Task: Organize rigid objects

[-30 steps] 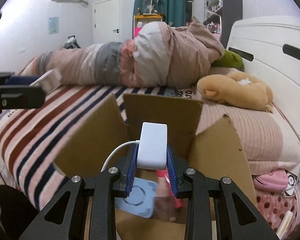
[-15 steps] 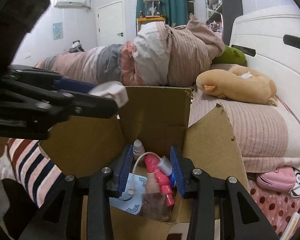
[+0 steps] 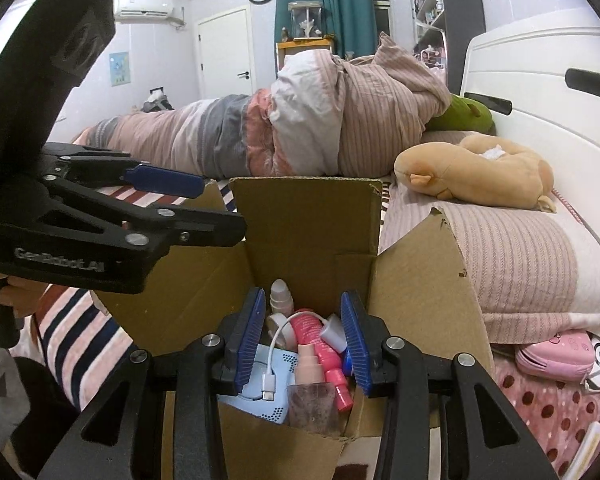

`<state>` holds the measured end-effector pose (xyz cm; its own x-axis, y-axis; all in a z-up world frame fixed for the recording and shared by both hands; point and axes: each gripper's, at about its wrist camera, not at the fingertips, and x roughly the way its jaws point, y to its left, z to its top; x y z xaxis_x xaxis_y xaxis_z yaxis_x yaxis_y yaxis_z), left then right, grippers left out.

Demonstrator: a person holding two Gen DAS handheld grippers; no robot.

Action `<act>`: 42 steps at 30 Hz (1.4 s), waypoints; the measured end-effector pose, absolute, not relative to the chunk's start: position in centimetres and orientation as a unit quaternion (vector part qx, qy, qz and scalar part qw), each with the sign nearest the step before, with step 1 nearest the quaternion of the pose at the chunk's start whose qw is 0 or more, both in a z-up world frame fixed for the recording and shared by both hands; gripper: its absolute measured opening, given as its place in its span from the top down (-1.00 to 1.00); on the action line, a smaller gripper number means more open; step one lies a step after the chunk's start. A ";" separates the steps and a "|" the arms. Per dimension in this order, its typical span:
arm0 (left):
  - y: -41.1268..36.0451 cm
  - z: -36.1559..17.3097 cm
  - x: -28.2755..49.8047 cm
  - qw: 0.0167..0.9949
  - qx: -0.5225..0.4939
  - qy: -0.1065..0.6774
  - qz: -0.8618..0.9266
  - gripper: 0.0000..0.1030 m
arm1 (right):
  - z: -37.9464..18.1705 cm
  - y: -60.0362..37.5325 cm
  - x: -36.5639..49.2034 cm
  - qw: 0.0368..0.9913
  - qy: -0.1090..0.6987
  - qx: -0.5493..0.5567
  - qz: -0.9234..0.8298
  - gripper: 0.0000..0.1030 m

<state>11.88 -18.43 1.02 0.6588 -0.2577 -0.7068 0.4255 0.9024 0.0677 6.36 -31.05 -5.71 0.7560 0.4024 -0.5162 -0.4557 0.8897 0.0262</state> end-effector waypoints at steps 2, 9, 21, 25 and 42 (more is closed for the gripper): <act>-17.9 1.4 11.2 0.909 0.110 0.356 -0.183 -0.31 | -5.7 -30.9 6.2 0.936 0.263 -0.050 0.231 0.32; -15.6 3.4 8.0 0.935 0.080 0.309 -0.157 -0.63 | -4.5 -30.4 4.8 0.937 0.237 -0.052 0.251 0.05; -8.5 4.6 0.3 0.972 -0.009 0.230 -0.045 -0.98 | -0.3 -29.3 -0.1 0.936 0.136 -0.043 0.322 -0.92; -6.9 3.9 -1.3 0.975 -0.014 0.220 -0.003 -0.98 | -0.2 -29.3 -0.9 0.928 0.127 -0.019 0.349 -0.97; -5.4 3.0 -2.7 0.975 -0.025 0.220 0.022 -0.98 | -0.8 -29.0 -1.5 0.929 0.133 -0.007 0.346 -1.00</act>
